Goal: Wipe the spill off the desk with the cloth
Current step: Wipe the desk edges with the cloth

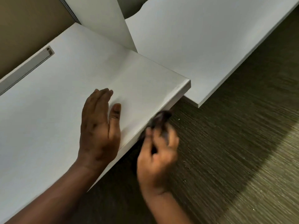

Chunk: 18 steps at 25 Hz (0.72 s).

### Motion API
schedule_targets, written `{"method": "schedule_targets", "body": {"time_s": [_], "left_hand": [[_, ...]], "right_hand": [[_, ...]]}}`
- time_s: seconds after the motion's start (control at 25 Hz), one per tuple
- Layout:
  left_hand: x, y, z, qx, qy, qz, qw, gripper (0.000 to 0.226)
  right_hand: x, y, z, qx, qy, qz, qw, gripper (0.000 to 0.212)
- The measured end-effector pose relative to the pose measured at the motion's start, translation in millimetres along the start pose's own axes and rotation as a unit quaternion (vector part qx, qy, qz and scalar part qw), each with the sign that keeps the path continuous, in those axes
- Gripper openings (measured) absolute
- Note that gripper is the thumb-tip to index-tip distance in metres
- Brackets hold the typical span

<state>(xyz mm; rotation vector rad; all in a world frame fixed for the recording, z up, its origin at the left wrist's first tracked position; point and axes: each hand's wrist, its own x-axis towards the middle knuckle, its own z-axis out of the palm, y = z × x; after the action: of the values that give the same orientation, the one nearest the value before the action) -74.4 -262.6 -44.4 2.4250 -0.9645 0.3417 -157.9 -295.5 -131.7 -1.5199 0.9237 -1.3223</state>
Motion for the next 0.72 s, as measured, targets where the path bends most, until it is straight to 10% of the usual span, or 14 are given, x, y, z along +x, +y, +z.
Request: {"method": "schedule_targets", "body": {"time_s": [0.12,0.44,0.72], "left_hand": [[-1,-2,-1,-0.002,0.0,-0.001,1.0,0.045],[3,2,-2,-0.006,-0.01,-0.039,0.999,0.049],[1,1,-3,0.024,-0.016,-0.04,0.999,0.047]], "right_hand": [[-33,-7,-5,-0.033,-0.083,-0.049,0.995,0.028],[100,12,-2,0.036,0.07,0.111,0.991,0.028],[18,-17,-6,-0.005,-0.038,0.053,0.998,0.029]]}}
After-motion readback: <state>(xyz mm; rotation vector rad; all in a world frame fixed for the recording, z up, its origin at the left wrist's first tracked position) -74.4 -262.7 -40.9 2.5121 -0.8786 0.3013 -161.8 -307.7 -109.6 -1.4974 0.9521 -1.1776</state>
